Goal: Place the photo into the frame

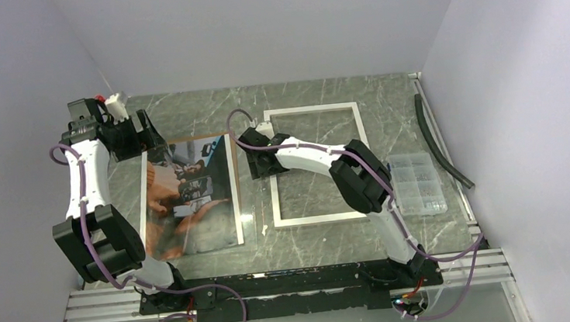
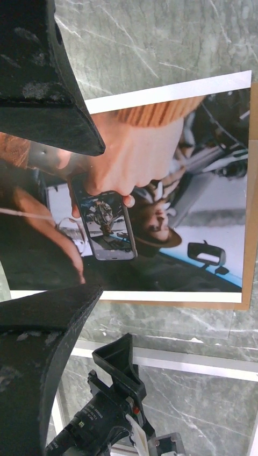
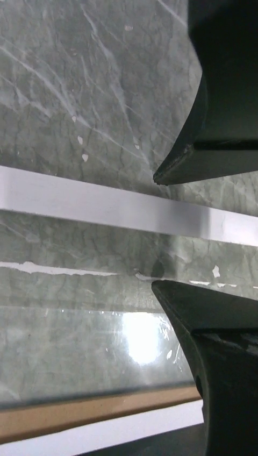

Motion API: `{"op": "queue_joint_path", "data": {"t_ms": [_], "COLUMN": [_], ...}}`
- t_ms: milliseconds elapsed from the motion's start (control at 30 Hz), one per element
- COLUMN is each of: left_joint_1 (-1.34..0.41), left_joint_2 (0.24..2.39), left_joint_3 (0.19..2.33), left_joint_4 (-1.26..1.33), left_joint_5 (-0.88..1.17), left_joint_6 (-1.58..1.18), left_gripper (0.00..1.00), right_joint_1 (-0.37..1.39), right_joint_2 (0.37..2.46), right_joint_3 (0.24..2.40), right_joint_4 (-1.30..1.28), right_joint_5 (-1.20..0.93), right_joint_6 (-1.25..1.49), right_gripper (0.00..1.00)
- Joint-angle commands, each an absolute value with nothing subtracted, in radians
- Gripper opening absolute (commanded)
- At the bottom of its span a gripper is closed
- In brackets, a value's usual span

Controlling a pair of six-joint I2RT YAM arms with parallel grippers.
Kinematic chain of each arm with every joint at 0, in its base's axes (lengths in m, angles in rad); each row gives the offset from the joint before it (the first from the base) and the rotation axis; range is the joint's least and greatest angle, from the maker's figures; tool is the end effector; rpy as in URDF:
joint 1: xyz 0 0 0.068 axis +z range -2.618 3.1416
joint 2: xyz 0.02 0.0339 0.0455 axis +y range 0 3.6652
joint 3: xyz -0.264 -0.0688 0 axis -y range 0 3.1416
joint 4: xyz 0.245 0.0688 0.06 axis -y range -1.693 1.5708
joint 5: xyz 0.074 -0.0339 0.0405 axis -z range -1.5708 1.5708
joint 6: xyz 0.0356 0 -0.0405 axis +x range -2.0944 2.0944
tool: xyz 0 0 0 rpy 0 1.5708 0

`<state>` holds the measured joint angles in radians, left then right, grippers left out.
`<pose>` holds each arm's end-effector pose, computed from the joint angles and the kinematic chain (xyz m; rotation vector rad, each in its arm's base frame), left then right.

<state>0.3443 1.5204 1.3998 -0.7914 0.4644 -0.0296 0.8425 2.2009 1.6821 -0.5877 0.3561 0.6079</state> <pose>0.3084 0.0937 0.3236 -0.2545 2.3852 -0.4303 0.3195 0.3396 0.1614 -0.1917 2.5583 0.0567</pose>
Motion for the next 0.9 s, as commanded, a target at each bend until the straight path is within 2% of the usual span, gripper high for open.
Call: {"op": "queue_joint_path", "data": {"t_ms": [0,67,133,200,367,633,867], "left_joint_1": [0.344,0.345,0.344,0.345,0.344,0.335,0.247], "left_joint_2": [1.513,1.508,1.504,1.503,1.498,1.497,1.437], "left_joint_3": [1.407,1.405,1.401,1.398,1.379,1.336,1.309], "left_joint_4": [-0.82,-0.824,-0.826,-0.832,-0.832,-0.871,-0.875], "left_joint_5": [0.441,0.434,0.429,0.432,0.473,0.589,0.585], "left_joint_6": [-0.012,0.004,0.023,0.023,0.014,0.026,0.021], "left_gripper": [0.95,0.95,0.95,0.95,0.95,0.95,0.95], "right_joint_1": [0.849,0.854,0.861,0.865,0.867,0.865,0.832], "right_joint_2": [2.228,2.241,2.252,2.254,2.193,2.055,1.904], "right_joint_3": [1.722,1.727,1.739,1.756,1.828,2.021,1.995], "right_joint_4": [-0.57,-0.571,-0.58,-0.585,-0.613,-0.708,-0.629], "right_joint_5": [0.359,0.362,0.356,0.34,0.291,0.17,-0.066], "right_joint_6": [0.643,0.651,0.66,0.66,0.674,0.721,0.822], "right_gripper": [0.65,0.55,0.38,0.26,0.12,0.06,0.05]}}
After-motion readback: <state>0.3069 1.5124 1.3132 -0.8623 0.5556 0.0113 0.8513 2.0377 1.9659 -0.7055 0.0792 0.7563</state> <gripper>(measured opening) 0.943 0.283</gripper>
